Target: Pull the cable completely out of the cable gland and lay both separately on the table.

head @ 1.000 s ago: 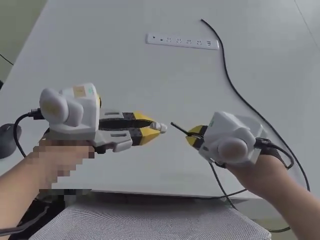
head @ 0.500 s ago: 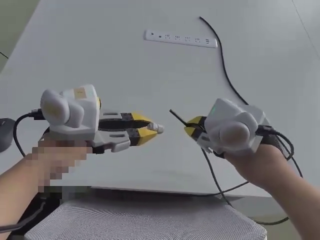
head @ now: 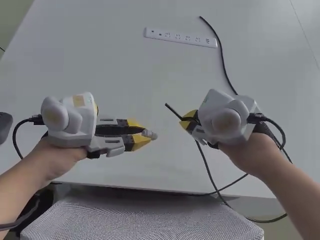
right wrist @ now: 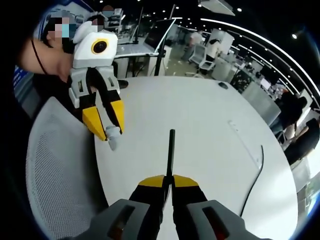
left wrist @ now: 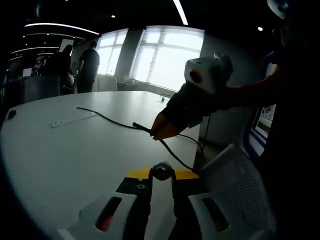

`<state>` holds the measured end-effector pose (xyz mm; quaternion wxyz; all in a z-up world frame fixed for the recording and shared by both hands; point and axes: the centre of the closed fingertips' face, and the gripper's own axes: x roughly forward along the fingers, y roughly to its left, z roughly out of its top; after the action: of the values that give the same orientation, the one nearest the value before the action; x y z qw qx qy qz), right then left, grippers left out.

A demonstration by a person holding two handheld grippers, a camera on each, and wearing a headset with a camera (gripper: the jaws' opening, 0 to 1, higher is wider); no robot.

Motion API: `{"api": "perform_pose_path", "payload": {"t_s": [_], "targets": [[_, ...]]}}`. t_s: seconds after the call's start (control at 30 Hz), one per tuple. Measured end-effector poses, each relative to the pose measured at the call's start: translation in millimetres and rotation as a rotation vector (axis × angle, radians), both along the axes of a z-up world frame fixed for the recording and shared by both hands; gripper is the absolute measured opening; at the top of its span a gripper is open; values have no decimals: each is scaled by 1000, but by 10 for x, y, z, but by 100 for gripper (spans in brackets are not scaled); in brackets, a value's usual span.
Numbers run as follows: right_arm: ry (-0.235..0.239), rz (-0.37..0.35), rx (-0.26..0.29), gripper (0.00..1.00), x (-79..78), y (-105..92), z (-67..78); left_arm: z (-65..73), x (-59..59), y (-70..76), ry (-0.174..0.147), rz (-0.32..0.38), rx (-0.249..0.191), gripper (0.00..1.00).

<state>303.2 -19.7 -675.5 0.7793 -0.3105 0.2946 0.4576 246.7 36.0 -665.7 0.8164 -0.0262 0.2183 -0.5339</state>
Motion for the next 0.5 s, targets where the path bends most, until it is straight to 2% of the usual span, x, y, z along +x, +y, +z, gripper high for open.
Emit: {"api": "perform_pose_path", "payload": {"t_s": [0.27, 0.33, 0.37, 0.5], "targets": [[19, 4, -12, 0, 141, 133, -30, -174, -38, 109, 33, 29, -17, 15], [25, 3, -23, 0, 188, 158, -61, -210, -43, 139, 52, 38, -30, 15], [28, 4, -29, 0, 204, 166, -72, -225, -51, 154, 75, 45, -49, 15], [26, 3, -34, 0, 304, 237, -68, -275, -25, 231, 82, 69, -57, 15]]}}
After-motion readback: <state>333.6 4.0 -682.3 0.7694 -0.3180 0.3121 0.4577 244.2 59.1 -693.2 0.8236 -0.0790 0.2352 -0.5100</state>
